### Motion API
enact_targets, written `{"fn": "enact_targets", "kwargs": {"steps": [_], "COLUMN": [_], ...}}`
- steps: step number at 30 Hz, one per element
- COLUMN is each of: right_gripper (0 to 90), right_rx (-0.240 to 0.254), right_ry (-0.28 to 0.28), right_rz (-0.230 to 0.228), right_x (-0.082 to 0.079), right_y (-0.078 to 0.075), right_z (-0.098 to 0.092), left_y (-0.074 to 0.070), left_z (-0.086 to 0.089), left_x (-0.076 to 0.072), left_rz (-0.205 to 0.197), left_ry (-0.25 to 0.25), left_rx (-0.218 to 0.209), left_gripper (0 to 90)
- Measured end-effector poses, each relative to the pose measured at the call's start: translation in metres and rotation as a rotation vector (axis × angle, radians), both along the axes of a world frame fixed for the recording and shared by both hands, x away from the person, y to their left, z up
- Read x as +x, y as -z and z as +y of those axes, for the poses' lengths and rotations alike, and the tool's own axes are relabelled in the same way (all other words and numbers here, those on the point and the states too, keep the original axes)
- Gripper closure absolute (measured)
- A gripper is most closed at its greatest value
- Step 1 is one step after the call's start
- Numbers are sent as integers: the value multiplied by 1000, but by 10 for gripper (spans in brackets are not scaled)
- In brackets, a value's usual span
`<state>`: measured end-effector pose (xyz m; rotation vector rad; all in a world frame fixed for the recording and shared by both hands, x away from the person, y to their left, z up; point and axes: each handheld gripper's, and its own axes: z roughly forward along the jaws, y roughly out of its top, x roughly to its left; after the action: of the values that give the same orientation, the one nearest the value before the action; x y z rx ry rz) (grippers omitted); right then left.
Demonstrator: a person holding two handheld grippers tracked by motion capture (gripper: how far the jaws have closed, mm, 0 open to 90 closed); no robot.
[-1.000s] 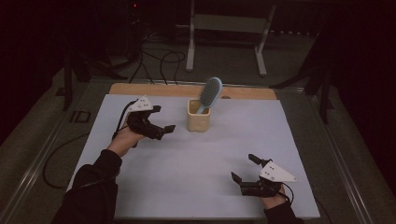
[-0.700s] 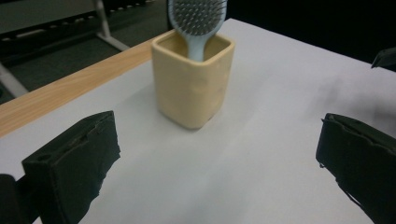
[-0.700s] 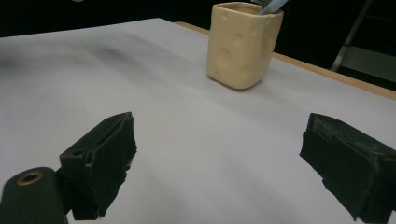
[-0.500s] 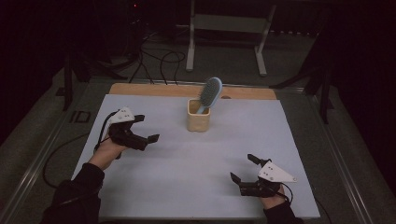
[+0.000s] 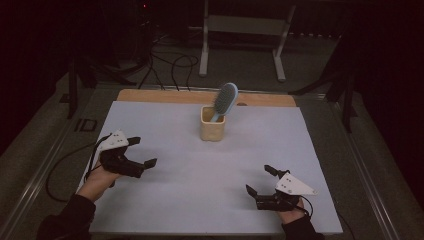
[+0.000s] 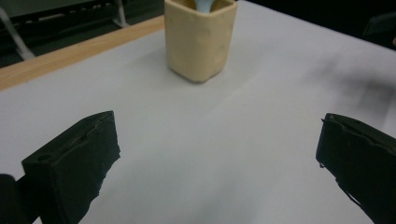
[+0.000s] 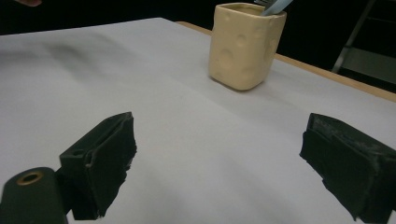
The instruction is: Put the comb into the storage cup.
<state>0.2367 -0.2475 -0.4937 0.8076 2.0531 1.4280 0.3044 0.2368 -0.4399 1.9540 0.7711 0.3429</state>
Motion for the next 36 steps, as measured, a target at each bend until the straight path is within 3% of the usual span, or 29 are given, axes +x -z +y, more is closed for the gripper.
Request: {"fn": "enact_targets", "kwargs": {"steps": [19, 25, 36], "right_gripper": [96, 96, 96], "right_rx": [-3, -4, -6], "right_ry": [-2, -2, 0], "right_rz": [1, 0, 6], "right_x": [1, 1, 1], "right_y": [0, 0, 1], "right_z": [1, 1, 2], "left_y": [25, 39, 58], "left_z": [27, 35, 37], "left_x": [-46, -62, -84], "left_rz": [28, 42, 41], "left_ry": [-50, -78, -101], "left_rx": [-2, -5, 1], "left_gripper": [0, 0, 0]}}
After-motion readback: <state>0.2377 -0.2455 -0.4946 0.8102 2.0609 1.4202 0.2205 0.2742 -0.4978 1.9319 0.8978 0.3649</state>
